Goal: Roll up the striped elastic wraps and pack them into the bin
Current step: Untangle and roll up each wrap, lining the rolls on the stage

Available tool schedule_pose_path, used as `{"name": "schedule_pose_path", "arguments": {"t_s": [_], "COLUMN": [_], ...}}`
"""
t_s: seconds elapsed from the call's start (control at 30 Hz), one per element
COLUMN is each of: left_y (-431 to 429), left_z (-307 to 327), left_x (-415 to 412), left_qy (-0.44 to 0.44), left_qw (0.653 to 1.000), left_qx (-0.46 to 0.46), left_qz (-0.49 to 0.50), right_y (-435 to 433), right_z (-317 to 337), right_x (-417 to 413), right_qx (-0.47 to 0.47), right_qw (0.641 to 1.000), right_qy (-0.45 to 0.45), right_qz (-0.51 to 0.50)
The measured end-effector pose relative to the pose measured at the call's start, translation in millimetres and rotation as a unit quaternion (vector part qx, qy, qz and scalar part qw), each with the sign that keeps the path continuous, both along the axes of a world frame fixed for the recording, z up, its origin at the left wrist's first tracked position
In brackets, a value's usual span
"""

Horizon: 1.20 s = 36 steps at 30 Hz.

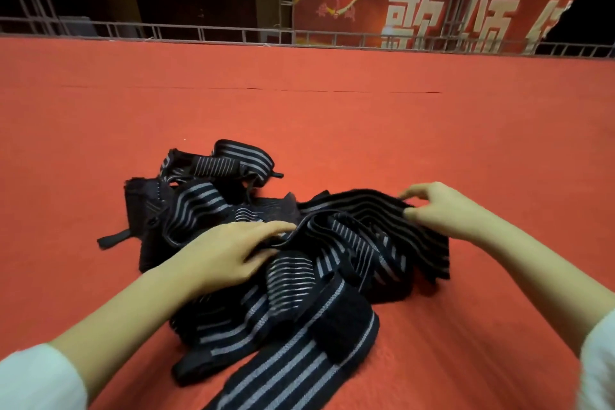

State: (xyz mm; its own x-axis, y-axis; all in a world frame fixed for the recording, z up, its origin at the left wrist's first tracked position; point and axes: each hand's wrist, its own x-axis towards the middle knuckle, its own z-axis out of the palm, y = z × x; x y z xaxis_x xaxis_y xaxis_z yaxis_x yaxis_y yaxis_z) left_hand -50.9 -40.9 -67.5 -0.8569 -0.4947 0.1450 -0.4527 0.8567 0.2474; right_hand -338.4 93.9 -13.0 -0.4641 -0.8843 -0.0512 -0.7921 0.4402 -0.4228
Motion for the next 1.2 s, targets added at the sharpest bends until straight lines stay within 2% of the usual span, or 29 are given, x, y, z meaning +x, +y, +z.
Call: {"name": "schedule_pose_path", "arguments": {"t_s": [0.07, 0.17, 0.2, 0.27, 0.33, 0.43, 0.53, 0.63, 0.7, 0.77, 0.83, 0.97, 1.07, 1.13, 1.2], "left_y": [6, -8, -15, -27, -34, -36, -34, -32, -34, -38, -36, -28, -24, -23, -21], "left_z": [6, 8, 7, 3, -8, -27, -33, -30, -32, -34, -33, -22, -11, 0, 19], "left_x": [-10, -41, -52, -71, -85, -93, -91, -81, -67, -52, -44, -53, -54, -56, -63], "left_qy": [0.078, 0.204, 0.211, 0.149, 0.099, 0.136, 0.194, 0.216, 0.206, 0.202, 0.198, 0.177, 0.158, 0.176, 0.237], "left_qw": [0.995, 0.962, 0.953, 0.945, 0.935, 0.922, 0.909, 0.91, 0.911, 0.908, 0.906, 0.913, 0.919, 0.924, 0.929], "left_qx": [0.066, 0.144, 0.153, 0.164, 0.182, 0.202, 0.223, 0.207, 0.169, 0.141, 0.137, 0.124, 0.08, 0.048, 0.054], "left_qz": [0.011, 0.11, 0.155, 0.24, 0.288, 0.303, 0.295, 0.288, 0.313, 0.339, 0.347, 0.345, 0.352, 0.336, 0.281], "right_y": [-19, -65, -81, -109, -126, -136, -134, -128, -121, -113, -108, -106, -96, -85, -73], "right_z": [4, -2, -7, -19, -30, -35, -39, -44, -40, -35, -28, -8, 10, 25, 40], "right_x": [22, 51, 56, 63, 65, 59, 52, 43, 29, 14, 7, 8, 3, 3, 6], "right_qx": [-0.068, -0.121, -0.114, -0.066, 0.003, 0.057, 0.043, -0.006, -0.042, -0.077, -0.11, -0.202, -0.26, -0.295, -0.314], "right_qw": [0.993, 0.979, 0.978, 0.981, 0.986, 0.989, 0.995, 0.998, 0.999, 0.997, 0.993, 0.978, 0.964, 0.951, 0.94], "right_qy": [-0.052, -0.06, -0.062, -0.054, 0.002, 0.038, 0.027, 0.009, 0.029, -0.003, -0.051, -0.041, -0.052, -0.069, -0.098], "right_qz": [0.077, 0.15, 0.161, 0.171, 0.165, 0.128, 0.091, 0.065, 0.015, -0.018, -0.008, 0.012, 0.033, 0.059, 0.089]}}
